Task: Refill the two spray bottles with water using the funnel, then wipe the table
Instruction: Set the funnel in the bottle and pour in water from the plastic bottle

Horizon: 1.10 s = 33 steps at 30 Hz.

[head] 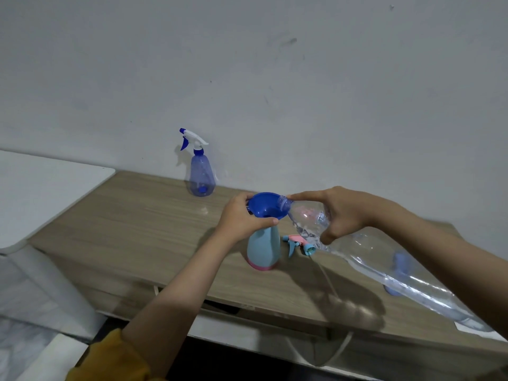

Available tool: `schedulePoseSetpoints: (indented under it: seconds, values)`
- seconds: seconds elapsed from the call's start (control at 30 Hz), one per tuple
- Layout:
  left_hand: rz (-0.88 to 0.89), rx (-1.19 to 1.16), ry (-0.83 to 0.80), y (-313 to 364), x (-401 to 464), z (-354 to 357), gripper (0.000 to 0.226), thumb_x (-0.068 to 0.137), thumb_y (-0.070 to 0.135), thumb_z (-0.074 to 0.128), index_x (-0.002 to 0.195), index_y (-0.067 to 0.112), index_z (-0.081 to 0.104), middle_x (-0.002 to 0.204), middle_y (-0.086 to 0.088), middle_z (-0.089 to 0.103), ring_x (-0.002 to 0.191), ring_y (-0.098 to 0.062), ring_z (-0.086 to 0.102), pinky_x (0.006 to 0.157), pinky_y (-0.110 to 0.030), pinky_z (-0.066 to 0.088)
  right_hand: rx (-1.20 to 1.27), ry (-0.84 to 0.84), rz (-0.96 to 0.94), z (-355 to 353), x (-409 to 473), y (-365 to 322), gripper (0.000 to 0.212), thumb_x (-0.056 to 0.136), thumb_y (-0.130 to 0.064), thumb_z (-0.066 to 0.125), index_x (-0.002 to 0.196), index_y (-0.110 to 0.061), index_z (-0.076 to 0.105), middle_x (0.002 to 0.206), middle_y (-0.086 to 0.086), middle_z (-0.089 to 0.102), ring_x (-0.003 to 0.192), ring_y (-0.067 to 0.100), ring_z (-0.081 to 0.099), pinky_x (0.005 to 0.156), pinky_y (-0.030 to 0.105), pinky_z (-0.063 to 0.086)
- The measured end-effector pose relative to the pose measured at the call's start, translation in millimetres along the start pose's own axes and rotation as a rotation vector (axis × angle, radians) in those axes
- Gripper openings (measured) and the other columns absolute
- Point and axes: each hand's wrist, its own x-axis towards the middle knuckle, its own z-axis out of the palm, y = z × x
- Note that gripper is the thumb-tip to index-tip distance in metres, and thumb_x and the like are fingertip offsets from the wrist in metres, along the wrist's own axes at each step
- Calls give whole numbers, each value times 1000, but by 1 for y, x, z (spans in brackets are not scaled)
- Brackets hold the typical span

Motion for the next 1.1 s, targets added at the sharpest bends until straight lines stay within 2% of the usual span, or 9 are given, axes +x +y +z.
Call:
schedulePoseSetpoints:
  seconds: [0.1, 0.33, 0.47, 0.67, 0.97, 1.1]
  values:
    - [5, -2, 3, 0, 1, 0, 69, 58, 25, 90, 118, 15, 57, 107, 5, 62, 93, -10, 60, 76, -18, 50, 0, -18, 9, -3, -1, -2, 99, 61, -23, 79, 144, -45, 31, 47, -12, 46, 46, 1, 48, 52, 21, 39]
    - [10, -15, -13, 1, 1, 0, 65, 59, 23, 90, 114, 18, 56, 99, 11, 59, 83, 6, 55, 69, -9, 46, -30, -19, -7, -7, -2, -4, 98, 62, -22, 79, 145, -43, 31, 45, -14, 44, 47, -13, 49, 49, 18, 31]
    - [12, -2, -10, 1, 1, -1, 66, 59, 24, 90, 116, 17, 56, 102, 10, 59, 86, 0, 56, 69, -9, 44, -42, -19, -5, -9, -2, -4, 98, 63, -22, 80, 145, -44, 31, 44, -13, 41, 44, -3, 45, 50, 18, 33]
    - [8, 4, -2, 2, 0, 0, 67, 59, 23, 90, 117, 17, 56, 103, 10, 58, 86, -1, 56, 69, -8, 44, -53, -21, -8, -7, -1, -2, 99, 61, -25, 81, 145, -45, 30, 57, -16, 44, 56, -1, 46, 54, 21, 36]
    - [7, 39, -5, 2, 0, 0, 70, 61, 25, 89, 121, 15, 55, 106, 9, 56, 93, -7, 54, 63, -7, 40, -29, -22, -15, -8, -6, 7, 100, 62, -27, 80, 145, -47, 27, 56, -15, 44, 54, 0, 46, 54, 22, 36]
    - [-2, 36, -3, 2, -1, 1, 71, 59, 26, 89, 121, 16, 56, 108, 8, 60, 93, -6, 57, 65, -9, 42, 14, 58, -33, -2, -7, 12, 102, 61, -27, 79, 142, -54, 23, 50, -8, 50, 48, 3, 50, 49, 21, 36]
